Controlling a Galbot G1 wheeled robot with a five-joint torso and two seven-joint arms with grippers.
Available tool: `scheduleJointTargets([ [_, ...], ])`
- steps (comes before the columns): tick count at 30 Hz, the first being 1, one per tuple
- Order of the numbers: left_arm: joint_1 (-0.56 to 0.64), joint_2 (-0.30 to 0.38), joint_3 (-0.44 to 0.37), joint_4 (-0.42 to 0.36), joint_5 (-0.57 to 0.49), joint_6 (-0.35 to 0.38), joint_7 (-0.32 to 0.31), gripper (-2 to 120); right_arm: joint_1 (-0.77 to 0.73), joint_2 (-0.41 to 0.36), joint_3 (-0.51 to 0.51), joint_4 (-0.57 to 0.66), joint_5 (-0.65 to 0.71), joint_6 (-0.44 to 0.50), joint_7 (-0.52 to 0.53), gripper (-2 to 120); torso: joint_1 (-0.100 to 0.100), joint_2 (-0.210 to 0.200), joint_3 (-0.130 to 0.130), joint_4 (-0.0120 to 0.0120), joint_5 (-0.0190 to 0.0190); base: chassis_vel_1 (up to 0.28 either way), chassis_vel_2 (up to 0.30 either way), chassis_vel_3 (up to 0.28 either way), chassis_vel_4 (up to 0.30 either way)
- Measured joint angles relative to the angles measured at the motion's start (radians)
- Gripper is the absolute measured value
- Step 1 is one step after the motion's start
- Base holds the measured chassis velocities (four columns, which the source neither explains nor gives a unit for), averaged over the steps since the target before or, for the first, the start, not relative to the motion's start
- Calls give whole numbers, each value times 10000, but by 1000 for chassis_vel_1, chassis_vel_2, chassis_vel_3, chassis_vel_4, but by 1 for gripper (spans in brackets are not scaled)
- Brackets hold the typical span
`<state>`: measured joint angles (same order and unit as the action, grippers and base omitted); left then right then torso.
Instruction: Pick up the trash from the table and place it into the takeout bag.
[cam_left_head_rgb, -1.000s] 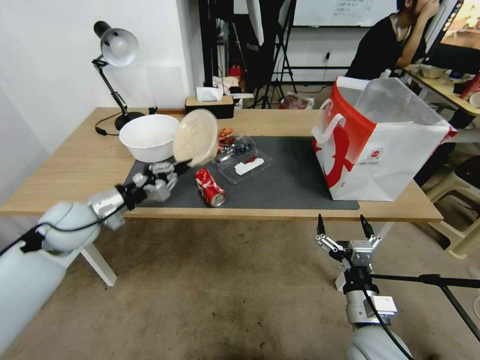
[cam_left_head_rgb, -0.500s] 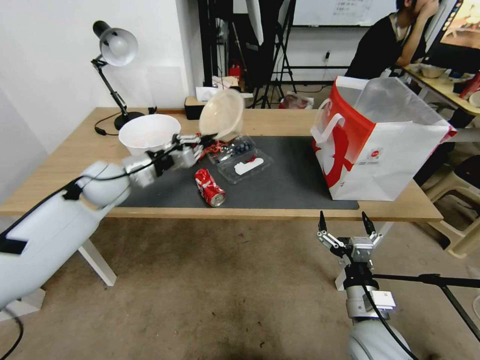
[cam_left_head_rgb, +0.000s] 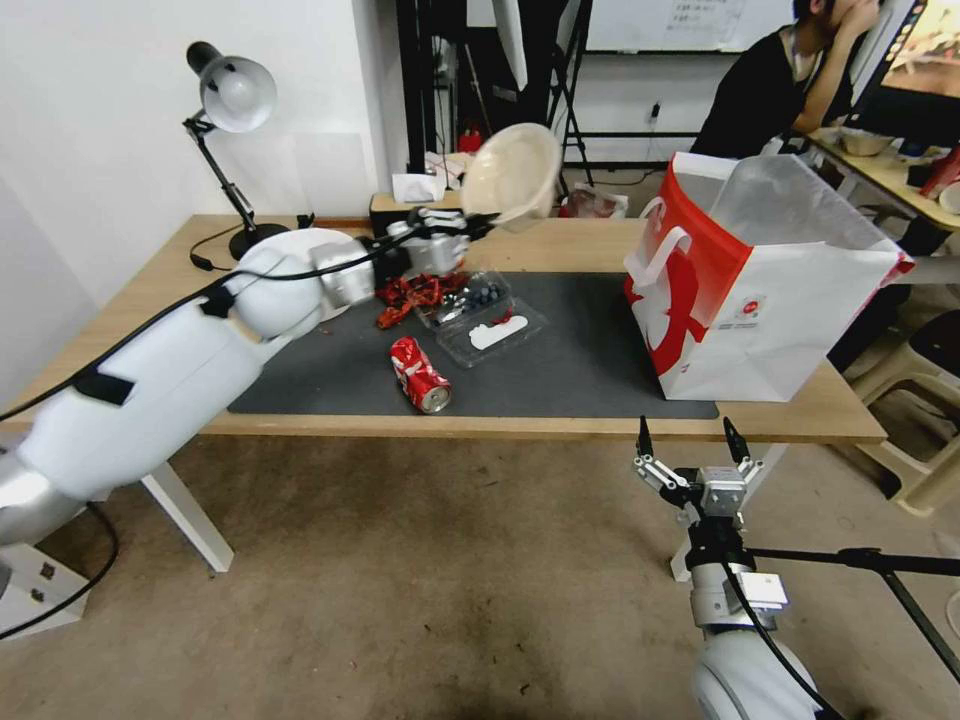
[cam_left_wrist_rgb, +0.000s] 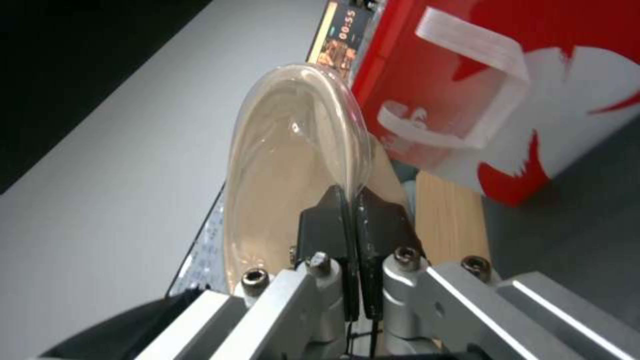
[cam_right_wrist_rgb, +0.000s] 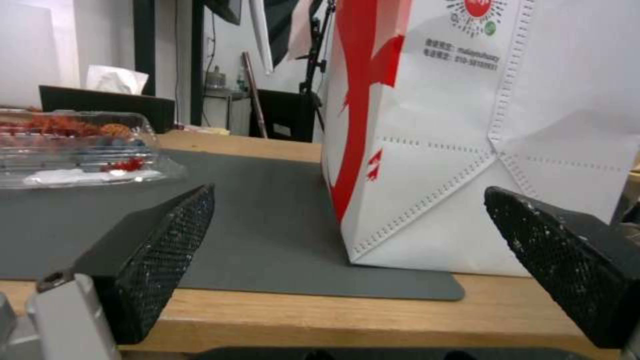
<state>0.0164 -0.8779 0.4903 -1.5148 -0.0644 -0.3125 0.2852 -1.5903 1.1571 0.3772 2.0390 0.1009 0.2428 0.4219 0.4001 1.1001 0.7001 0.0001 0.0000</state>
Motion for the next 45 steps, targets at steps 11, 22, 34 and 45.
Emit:
scheduleJointTargets([
  [11,-2699,-2852,1706,1912,-505,-116,-169,0,-46,100,239,-13,-37,44,17,100,-1,0,-1,-6,4,0,0,0,0],
  [22,-3292,-3958,3092,2688,-831,-127,-415,0,49,122,295,-113,4,92,22,100,-1,-1,0,0,2,0,0,0,0],
  [34,-3530,-4878,3602,3305,-818,-236,-493,0,72,206,310,-180,10,172,23,100,-1,-1,-1,0,1,0,0,0,0],
  [45,-3598,-5321,3844,3792,-712,-189,-891,13,-29,278,450,-138,9,264,23,100,-1,0,-1,-1,0,0,0,0,0],
])
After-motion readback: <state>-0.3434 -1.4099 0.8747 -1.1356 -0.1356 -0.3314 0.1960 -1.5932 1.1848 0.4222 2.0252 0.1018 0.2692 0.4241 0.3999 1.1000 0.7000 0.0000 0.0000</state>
